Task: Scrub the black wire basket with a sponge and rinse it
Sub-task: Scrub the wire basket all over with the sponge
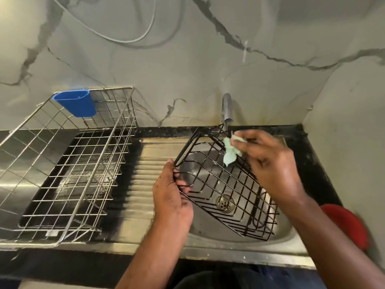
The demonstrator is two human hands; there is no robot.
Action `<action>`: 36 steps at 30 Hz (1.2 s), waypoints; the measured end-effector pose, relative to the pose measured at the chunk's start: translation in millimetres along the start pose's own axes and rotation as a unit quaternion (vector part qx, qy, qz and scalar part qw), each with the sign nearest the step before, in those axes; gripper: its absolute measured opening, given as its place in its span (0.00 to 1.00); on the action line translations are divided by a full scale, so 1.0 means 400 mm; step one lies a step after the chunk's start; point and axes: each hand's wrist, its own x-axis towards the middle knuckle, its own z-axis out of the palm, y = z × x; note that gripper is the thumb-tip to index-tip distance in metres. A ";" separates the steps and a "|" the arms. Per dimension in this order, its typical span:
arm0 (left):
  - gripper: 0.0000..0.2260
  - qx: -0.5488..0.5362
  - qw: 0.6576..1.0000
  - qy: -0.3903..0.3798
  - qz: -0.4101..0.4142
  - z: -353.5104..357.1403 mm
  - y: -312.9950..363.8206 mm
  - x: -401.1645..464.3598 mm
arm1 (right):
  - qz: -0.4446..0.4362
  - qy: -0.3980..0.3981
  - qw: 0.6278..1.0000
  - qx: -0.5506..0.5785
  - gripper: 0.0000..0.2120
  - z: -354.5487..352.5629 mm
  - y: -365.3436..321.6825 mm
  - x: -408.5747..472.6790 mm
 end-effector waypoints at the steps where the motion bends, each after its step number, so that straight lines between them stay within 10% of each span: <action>1: 0.11 -0.001 1.000 0.006 -0.003 -0.002 0.000 -0.001 | 0.025 -0.008 1.000 0.004 0.20 -0.002 0.000 0.002; 7: 0.11 -0.012 1.000 0.027 0.007 -0.016 -0.001 -0.019 | 0.018 -0.131 0.990 -0.038 0.24 0.025 -0.066 -0.046; 18: 0.14 -0.025 0.999 0.024 -0.035 -0.046 0.001 -0.024 | -0.023 -0.027 0.997 0.064 0.11 0.030 -0.045 -0.040; 26: 0.11 -0.056 0.998 0.028 -0.024 -0.022 0.005 -0.008 | -0.216 -0.169 0.960 -0.056 0.30 0.009 -0.100 -0.027; 33: 0.15 -0.043 0.998 -0.015 -0.035 -0.013 0.021 -0.001 | -0.049 -0.042 0.996 -0.056 0.18 -0.040 0.039 0.082; 36: 0.16 -0.049 0.998 -0.022 -0.035 -0.002 0.029 0.004 | -0.108 -0.044 0.993 -0.012 0.18 -0.037 -0.029 0.047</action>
